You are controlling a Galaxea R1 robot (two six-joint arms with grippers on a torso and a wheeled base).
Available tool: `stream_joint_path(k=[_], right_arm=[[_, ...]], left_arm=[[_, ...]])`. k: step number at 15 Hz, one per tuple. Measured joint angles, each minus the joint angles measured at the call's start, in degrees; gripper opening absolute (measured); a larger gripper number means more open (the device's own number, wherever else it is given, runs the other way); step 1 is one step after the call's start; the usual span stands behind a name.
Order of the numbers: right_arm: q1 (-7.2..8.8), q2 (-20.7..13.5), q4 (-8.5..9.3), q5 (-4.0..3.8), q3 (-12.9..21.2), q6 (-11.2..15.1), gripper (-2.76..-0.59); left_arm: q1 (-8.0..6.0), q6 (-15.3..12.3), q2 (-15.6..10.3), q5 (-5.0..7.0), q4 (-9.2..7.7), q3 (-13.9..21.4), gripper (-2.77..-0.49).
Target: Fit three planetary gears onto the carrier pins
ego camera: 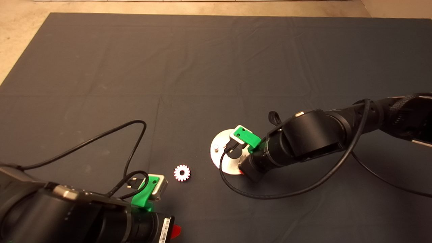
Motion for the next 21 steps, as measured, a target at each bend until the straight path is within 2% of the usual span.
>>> stream_joint_path(k=[10,12,16,21], right_arm=[[-0.01,0.0,0.03,-0.05,-0.2,0.0,-2.20],[-0.01,0.0,0.03,-0.05,-0.2,0.0,-2.03],[-0.01,0.0,0.03,-0.02,-0.2,0.0,-2.02],[-0.01,-0.6,0.04,-0.02,-0.1,0.0,-1.73]], left_arm=[[0.00,0.1,0.0,0.00,0.00,0.0,-1.64],[0.00,0.1,0.0,0.00,0.00,0.0,-1.64],[-0.37,0.1,0.0,0.00,0.00,0.0,-1.64],[-0.78,0.1,0.0,0.00,0.00,0.0,-1.64]])
